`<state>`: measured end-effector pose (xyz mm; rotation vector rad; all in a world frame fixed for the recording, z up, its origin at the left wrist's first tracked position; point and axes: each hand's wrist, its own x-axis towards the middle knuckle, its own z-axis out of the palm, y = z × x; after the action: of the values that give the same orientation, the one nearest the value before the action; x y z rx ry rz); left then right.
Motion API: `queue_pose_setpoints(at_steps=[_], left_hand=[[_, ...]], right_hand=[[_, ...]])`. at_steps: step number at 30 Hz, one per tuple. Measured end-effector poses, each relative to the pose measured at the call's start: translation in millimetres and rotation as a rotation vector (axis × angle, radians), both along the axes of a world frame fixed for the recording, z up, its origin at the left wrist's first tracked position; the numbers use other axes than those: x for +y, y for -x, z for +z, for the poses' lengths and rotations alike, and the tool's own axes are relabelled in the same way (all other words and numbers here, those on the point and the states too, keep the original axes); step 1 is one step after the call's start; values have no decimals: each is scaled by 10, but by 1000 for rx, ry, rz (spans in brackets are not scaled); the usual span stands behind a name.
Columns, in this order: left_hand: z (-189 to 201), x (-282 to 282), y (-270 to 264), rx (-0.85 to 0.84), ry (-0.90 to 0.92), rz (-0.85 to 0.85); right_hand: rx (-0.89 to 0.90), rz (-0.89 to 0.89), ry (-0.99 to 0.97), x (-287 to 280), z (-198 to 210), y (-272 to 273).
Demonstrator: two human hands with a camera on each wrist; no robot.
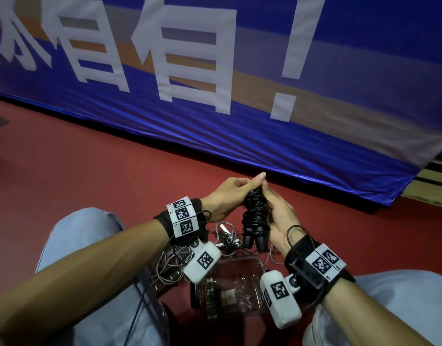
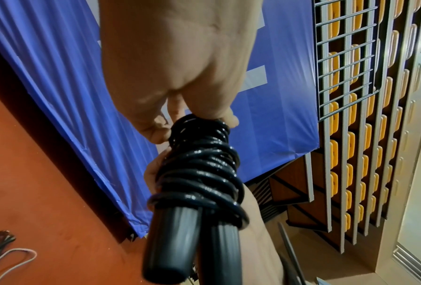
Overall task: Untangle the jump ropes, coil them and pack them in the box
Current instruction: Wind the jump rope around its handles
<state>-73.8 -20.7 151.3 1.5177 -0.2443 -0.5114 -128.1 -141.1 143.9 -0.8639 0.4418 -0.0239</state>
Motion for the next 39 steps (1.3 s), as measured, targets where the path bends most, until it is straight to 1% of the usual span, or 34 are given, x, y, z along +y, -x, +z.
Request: queue_pose_setpoints(at_steps=[4,9,13,16,19,22,25,28,31,33,35,39], left_hand=[[-30,-31,34,13,11,44],[-104,-56,45,37,81,166],[-99,-75,27,105,96,159],[-88,-93,50,198,132,123],[-118,-105,48,234,156,125],[-126,-108,43,248,154,151],[-127,-83,29,191,75,186],[-167,-71,18,61,-48,224],[-167,-76,2,-30,-61,266],[-140,-53,-51,-55,-66,314],[-115,-9,-102,-67,-67,317],[-99,8,-85,-89,-79,301]], right_hand=[[4,2,17,15,-18,12],[-4,-28,10,59,56,56],[1,-54,17,67,53,49],[61,-87,105,67,-9,26],[58,-68,160,30,-47,7],[49,-6,223,-5,-71,-18],[43,75,293,-11,-95,-29],[34,109,339,-18,-77,-12],[-4,175,322,-48,7,10],[-23,270,314,-81,84,20],[-50,362,261,-75,139,29],[-22,388,259,-38,146,14]])
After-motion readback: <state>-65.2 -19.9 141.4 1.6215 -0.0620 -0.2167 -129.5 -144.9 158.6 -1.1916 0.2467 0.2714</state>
